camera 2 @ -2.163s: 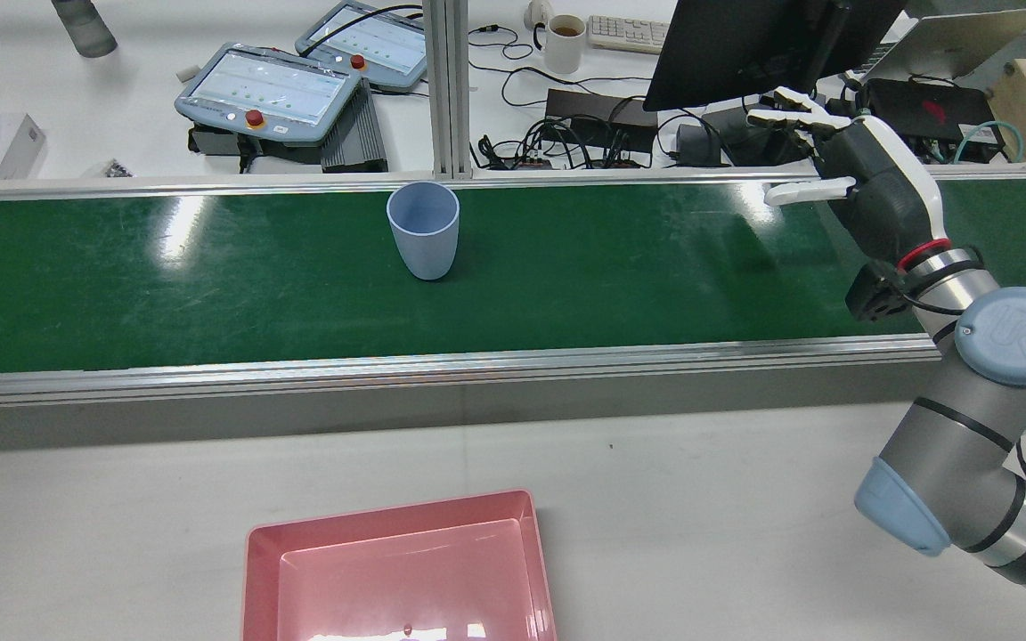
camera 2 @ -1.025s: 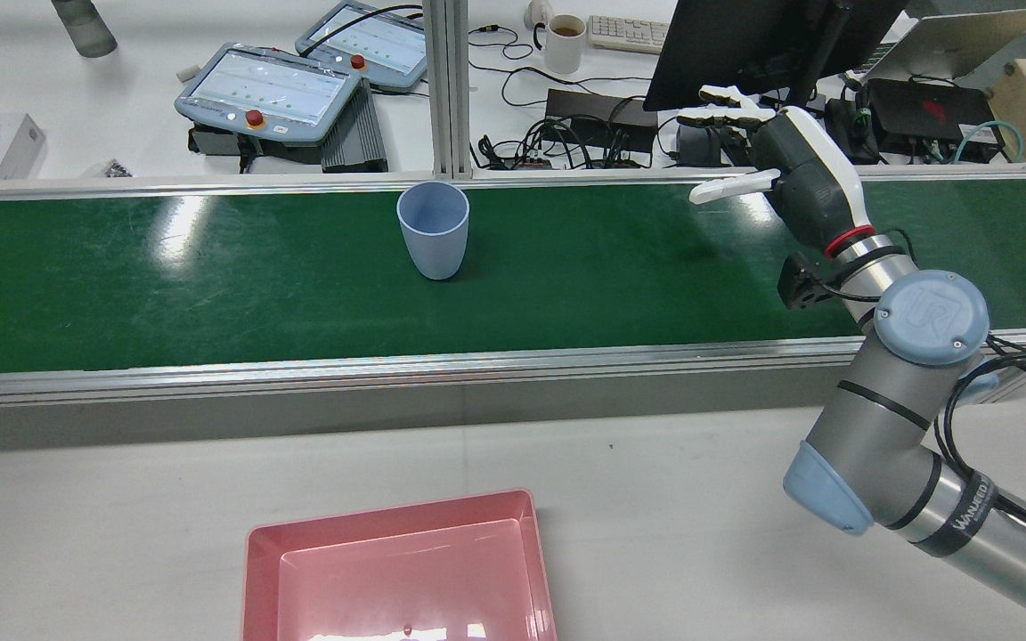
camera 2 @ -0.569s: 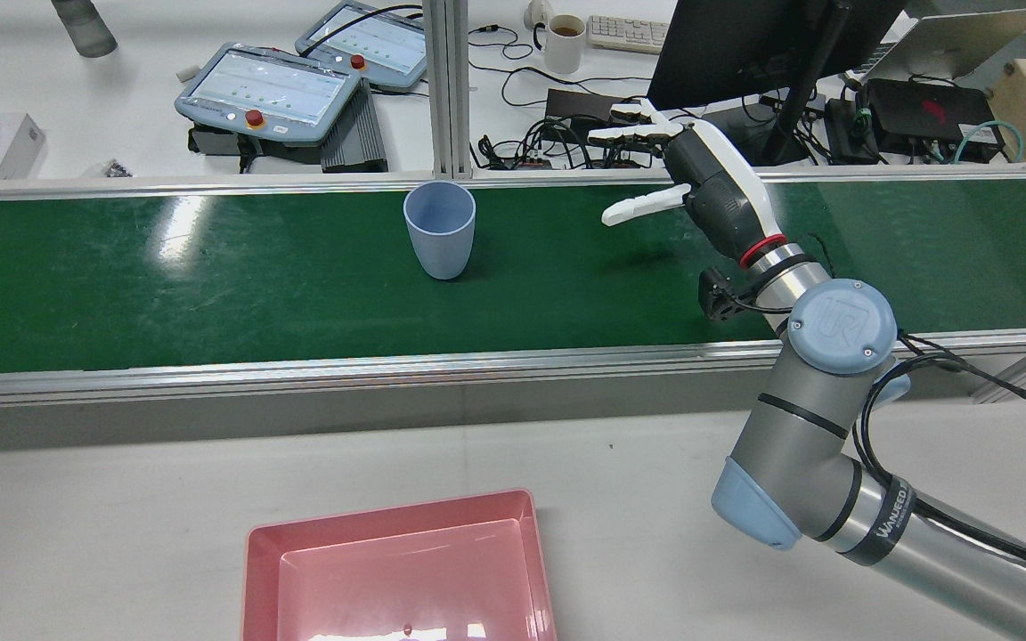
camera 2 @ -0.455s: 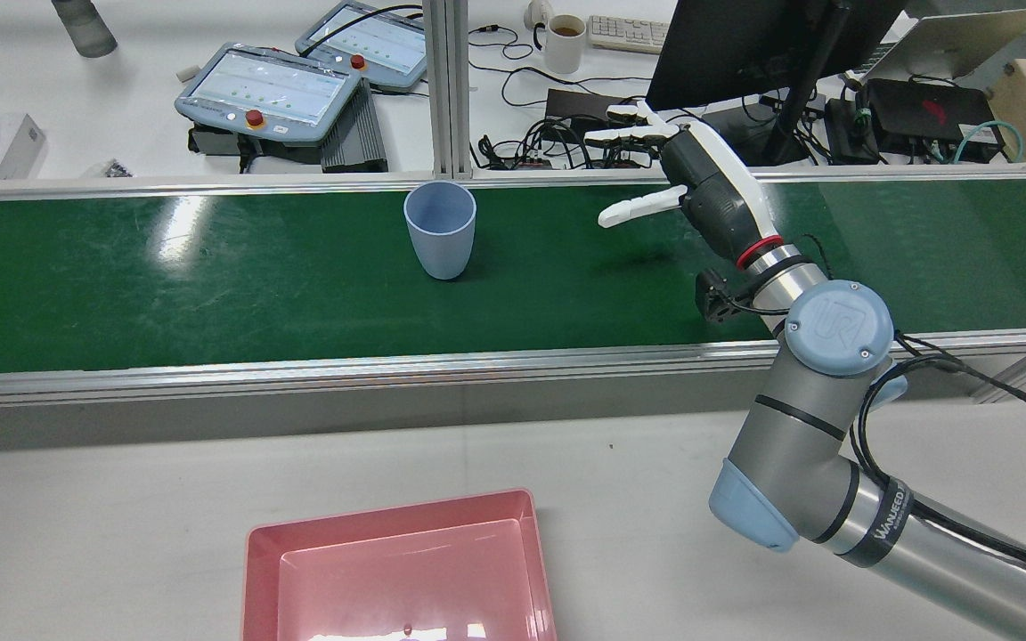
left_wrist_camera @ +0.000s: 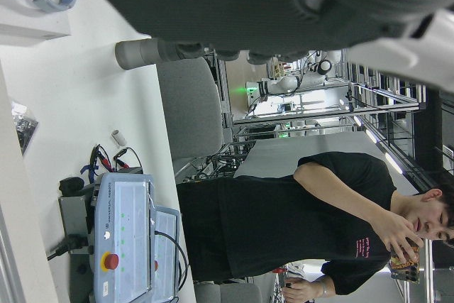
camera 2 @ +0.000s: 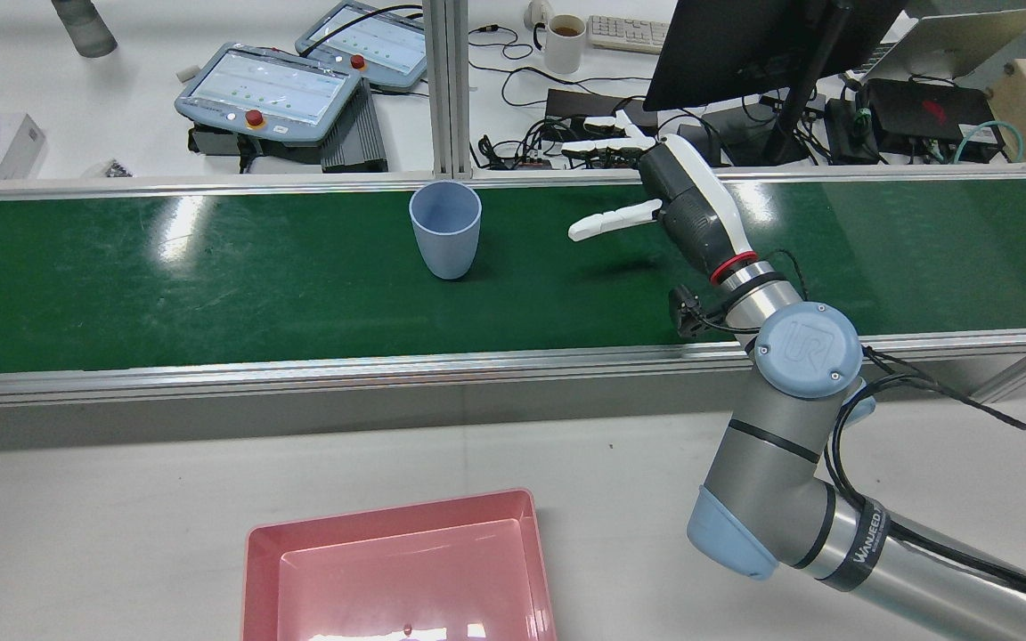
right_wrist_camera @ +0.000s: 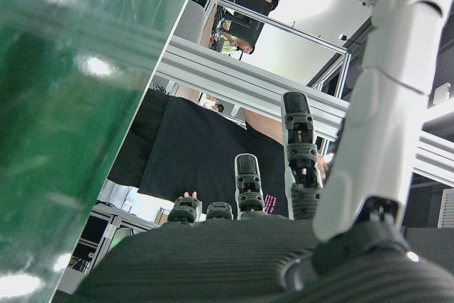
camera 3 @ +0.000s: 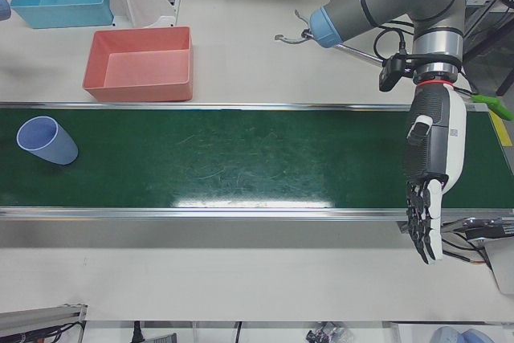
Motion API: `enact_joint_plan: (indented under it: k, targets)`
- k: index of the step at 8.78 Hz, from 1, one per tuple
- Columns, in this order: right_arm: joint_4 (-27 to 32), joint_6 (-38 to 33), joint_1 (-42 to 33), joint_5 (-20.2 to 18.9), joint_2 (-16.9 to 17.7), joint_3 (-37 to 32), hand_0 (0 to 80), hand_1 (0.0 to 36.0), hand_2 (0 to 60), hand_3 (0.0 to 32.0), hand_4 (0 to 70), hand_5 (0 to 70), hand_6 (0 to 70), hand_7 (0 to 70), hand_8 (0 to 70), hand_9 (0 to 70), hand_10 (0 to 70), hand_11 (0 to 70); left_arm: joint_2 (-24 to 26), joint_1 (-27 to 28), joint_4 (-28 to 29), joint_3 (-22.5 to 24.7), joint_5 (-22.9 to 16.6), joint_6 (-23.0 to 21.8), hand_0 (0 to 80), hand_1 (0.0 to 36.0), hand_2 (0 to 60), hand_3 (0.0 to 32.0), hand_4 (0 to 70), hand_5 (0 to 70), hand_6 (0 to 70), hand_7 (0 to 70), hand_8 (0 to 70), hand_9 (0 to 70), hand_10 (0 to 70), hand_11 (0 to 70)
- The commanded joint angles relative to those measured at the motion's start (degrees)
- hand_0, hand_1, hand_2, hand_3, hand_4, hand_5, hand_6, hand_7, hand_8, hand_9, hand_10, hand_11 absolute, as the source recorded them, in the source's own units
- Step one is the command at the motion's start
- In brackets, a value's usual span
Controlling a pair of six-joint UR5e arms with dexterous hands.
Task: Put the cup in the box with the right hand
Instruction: 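Move the open right hand along the belt beside the cup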
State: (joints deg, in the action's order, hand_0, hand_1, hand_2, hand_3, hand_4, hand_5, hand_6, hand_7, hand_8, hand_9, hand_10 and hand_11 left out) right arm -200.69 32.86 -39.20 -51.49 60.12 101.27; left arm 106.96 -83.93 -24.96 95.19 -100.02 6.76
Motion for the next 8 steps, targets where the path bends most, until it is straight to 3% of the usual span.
enact_joint_plan:
  k: [1, 4, 5, 8]
  targets:
    - [-0.14, 0.01, 0.88, 1.05, -0.88, -0.2, 56.9, 15.5, 0.0, 0.0, 29.1, 5.6, 5.9, 26.8, 0.1, 3.9, 2.6, 5.7, 0.0, 0.0, 0.0, 0.0, 0.0, 0.01, 0.0, 0.0, 0.0, 0.0, 0.0, 0.0, 0.0, 0.0, 0.0, 0.0, 0.0, 0.0]
    - [-0.76, 0.01, 1.75, 2.88, -0.8, -0.37, 58.1, 16.4, 0.0, 0.0, 28.8, 5.7, 5.9, 29.3, 0.1, 4.4, 2.1, 5.1, 0.0, -0.01, 0.0, 0.0, 0.0, 0.01, 0.0, 0.0, 0.0, 0.0, 0.0, 0.0, 0.0, 0.0, 0.0, 0.0, 0.0, 0.0]
    - [-0.67, -0.08, 2.1, 2.98, -0.88, -0.37, 58.5, 17.0, 0.0, 2.0, 28.9, 5.6, 6.0, 31.8, 0.2, 4.9, 1.8, 4.7, 0.0, -0.01, 0.0, 0.0, 0.0, 0.01, 0.0, 0.0, 0.0, 0.0, 0.0, 0.0, 0.0, 0.0, 0.0, 0.0, 0.0, 0.0]
    - [-0.76, 0.01, 2.81, 3.68, -0.88, -0.37, 58.3, 17.1, 0.0, 2.6, 29.7, 5.5, 6.3, 34.1, 0.2, 5.4, 1.6, 4.4, 0.0, -0.01, 0.0, 0.0, 0.0, 0.01, 0.0, 0.0, 0.0, 0.0, 0.0, 0.0, 0.0, 0.0, 0.0, 0.0, 0.0, 0.0]
